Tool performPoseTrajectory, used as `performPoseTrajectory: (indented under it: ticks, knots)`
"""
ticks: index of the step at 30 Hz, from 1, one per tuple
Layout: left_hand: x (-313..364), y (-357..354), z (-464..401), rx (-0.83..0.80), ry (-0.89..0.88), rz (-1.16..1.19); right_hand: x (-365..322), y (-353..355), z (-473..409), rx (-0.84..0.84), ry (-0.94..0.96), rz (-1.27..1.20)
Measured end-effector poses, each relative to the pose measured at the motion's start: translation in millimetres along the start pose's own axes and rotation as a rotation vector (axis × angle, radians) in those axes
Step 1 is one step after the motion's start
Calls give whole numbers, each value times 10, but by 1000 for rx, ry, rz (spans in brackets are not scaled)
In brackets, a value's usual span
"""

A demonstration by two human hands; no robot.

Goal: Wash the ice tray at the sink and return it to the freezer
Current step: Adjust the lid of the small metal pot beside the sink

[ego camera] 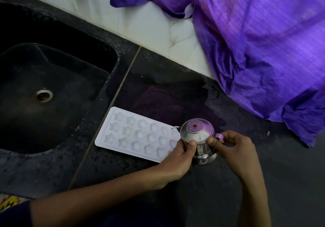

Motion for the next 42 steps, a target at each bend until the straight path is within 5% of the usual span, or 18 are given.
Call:
performPoseTrajectory:
  ticks: [19,42]
  knots:
    - [19,-85,69,46,-142,-62,64,58,153,-79,9,-155]
    - [-66,-132,177,20,124,-82,34,18,197,-75,36,48]
Point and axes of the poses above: each hand's wrist, its own z-axis away from the middle knuckle, its own y-axis out of the back of the hand, x = y × z, the point moved 4 cm from there along -z, towards the middle knuckle, and after that the axes turned 9 degrees about -y, right-handed, at the moved point
